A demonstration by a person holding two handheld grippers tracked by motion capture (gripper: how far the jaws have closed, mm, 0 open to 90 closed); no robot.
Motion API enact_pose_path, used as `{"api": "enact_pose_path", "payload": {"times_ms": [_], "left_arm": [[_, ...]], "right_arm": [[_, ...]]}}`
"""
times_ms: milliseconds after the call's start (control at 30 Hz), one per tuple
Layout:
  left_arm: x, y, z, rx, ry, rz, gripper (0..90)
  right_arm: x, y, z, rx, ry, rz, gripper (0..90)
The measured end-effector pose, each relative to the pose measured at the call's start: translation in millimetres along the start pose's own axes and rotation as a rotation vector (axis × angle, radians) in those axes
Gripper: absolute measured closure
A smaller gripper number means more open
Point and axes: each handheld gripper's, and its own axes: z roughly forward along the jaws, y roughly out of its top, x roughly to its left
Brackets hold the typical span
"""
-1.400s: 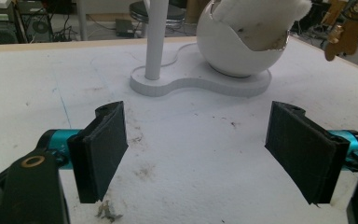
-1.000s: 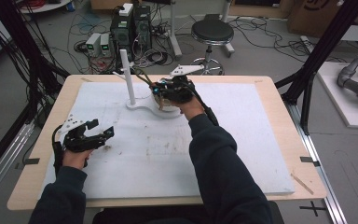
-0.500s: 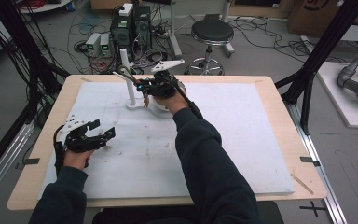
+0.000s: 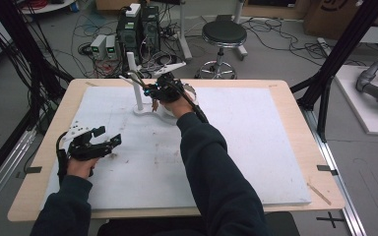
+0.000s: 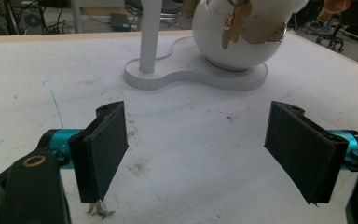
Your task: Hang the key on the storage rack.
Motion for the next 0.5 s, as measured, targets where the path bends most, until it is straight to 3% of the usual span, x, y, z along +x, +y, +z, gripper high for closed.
{"api": "enact_pose_path", "payload": {"times_ms": [200,333,500], "left_arm": [[0.0,-0.4,-0.8,0.003,-0.001,0.007,21.2],[-0.4,-0.6,-1.2,-0.001,-0.002,0.005,21.2],[-0.6,-0.1,-1.9,-0.006,-0.001,0.004,21.5]], "right_arm": [[-4.5,-1.6,-21.4,-0.02,0.028,-0.015,66.3],[-11.9,-11.1,-43.5,-0.013,0.007,-0.037,60.5],[-27.2,-21.5,-67.5,0.079,-0.025,0.0,44.1]]}}
